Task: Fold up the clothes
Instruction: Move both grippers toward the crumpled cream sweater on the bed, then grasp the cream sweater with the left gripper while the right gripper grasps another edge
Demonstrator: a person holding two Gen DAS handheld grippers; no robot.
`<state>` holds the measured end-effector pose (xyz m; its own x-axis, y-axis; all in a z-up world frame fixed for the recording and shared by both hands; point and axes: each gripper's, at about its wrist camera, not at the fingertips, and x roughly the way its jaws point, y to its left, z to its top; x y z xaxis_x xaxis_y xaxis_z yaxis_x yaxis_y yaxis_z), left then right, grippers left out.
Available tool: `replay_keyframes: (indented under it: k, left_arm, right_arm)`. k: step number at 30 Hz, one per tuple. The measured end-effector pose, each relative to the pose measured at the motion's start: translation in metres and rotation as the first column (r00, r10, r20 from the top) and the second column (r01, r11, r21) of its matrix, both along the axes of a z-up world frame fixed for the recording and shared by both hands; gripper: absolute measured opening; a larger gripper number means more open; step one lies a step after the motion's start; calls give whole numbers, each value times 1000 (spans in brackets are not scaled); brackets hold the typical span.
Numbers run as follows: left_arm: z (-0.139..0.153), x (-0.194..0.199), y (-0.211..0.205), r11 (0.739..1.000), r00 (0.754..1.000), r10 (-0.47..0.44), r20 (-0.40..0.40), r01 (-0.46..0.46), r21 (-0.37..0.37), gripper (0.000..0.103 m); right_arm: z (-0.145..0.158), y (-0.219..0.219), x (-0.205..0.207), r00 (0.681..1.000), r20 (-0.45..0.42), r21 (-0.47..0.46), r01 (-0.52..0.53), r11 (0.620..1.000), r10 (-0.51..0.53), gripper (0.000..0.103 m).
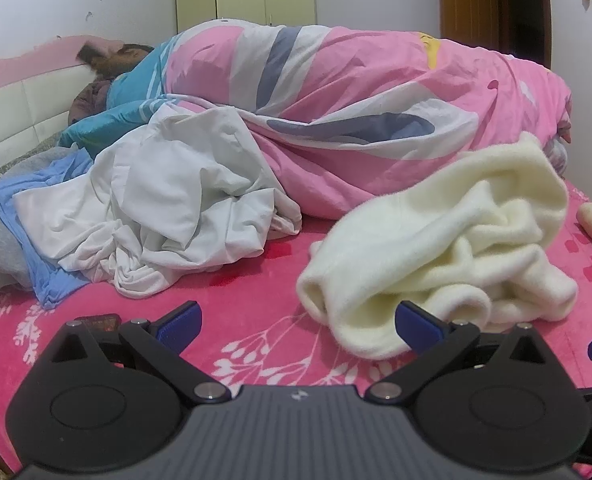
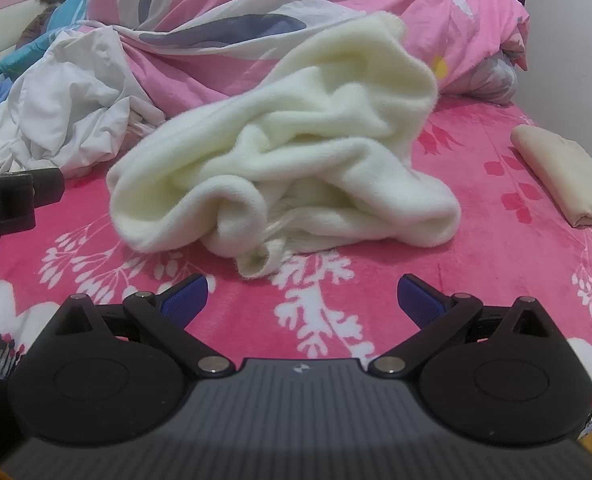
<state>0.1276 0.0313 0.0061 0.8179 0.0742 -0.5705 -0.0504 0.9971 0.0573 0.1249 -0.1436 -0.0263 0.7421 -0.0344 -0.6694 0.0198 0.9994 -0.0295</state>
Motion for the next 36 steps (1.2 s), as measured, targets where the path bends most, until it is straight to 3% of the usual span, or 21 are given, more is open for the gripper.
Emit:
replay_keyframes:
  k: [11, 20, 25, 30, 32, 36]
  left_arm:
    - [-5, 8, 0, 1000, 1000, -13, -15, 13, 5, 103]
    - [-10, 35, 3, 997, 997, -75, -6, 75, -26, 103]
    - [-12, 54, 0, 989, 988, -142, 56, 143, -22, 103]
    - [-16, 81, -19, 967, 962, -254, 98, 253, 17, 103]
    - [-22, 93, -34, 952, 948, -305, 86, 302, 46, 103]
    - [-40, 115, -59, 935, 939, -343, 24, 339, 103, 103]
  right_arm:
    - [-5, 0, 7, 1000, -8, 2, 0, 1000, 0, 102]
    - [-9, -12, 19, 1000, 14, 8, 20, 1000, -20, 102]
    - [1, -34, 31, 992, 124, 0, 19, 1000, -19, 102]
    - [23, -71, 57, 950, 311, 51, 22, 998, -36, 102]
    - [32, -86, 71, 923, 381, 74, 19, 997, -46, 102]
    - [43, -111, 117, 918, 392, 166, -8, 986, -58, 102]
